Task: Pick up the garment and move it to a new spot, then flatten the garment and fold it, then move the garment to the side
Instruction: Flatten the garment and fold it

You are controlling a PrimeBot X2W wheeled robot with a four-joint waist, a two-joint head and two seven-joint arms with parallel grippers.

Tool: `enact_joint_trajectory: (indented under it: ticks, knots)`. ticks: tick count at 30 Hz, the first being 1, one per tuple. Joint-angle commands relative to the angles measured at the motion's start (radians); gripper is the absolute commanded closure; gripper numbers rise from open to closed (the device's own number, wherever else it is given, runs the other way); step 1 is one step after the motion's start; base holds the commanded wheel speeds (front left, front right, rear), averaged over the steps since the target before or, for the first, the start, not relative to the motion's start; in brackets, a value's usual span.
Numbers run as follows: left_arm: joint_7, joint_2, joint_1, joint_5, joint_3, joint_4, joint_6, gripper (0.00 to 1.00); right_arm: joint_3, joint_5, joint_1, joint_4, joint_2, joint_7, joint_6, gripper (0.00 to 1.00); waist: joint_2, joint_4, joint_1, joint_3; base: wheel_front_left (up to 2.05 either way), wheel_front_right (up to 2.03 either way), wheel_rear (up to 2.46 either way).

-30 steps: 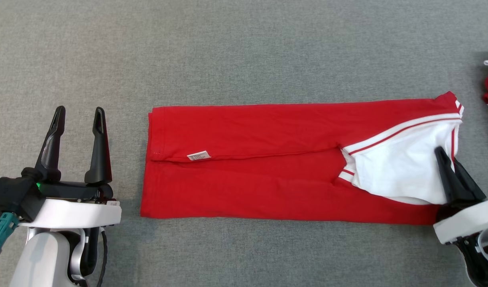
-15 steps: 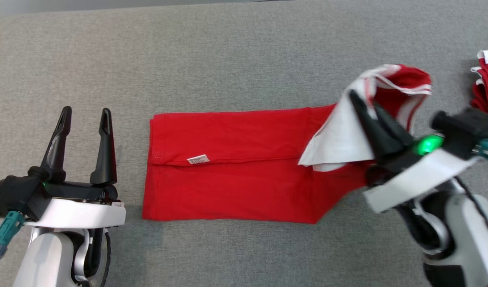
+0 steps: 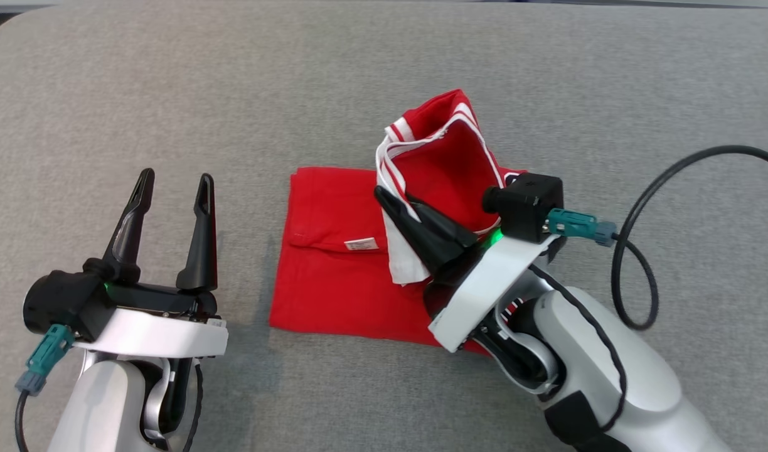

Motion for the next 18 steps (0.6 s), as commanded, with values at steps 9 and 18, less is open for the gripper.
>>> enact_joint_trajectory:
  ticks: [9, 18]
  knots:
    - [-0.011, -0.019, -0.044, 0.001, -0.014, 0.044, -0.020, 0.00, 0.145, 0.135, -0.096, 0.227, 0.014, -0.119, 0.001, 1.00, 0.0000, 0.067, 0.0000, 0.030, 0.00, 0.00, 0.00]
    - [-0.015, -0.040, -0.064, 0.011, -0.021, 0.082, -0.041, 0.00, 0.334, 0.305, -0.191, 0.347, 0.015, -0.238, 0.001, 1.00, 0.0000, 0.095, 0.0000, 0.045, 0.00, 0.00, 0.00]
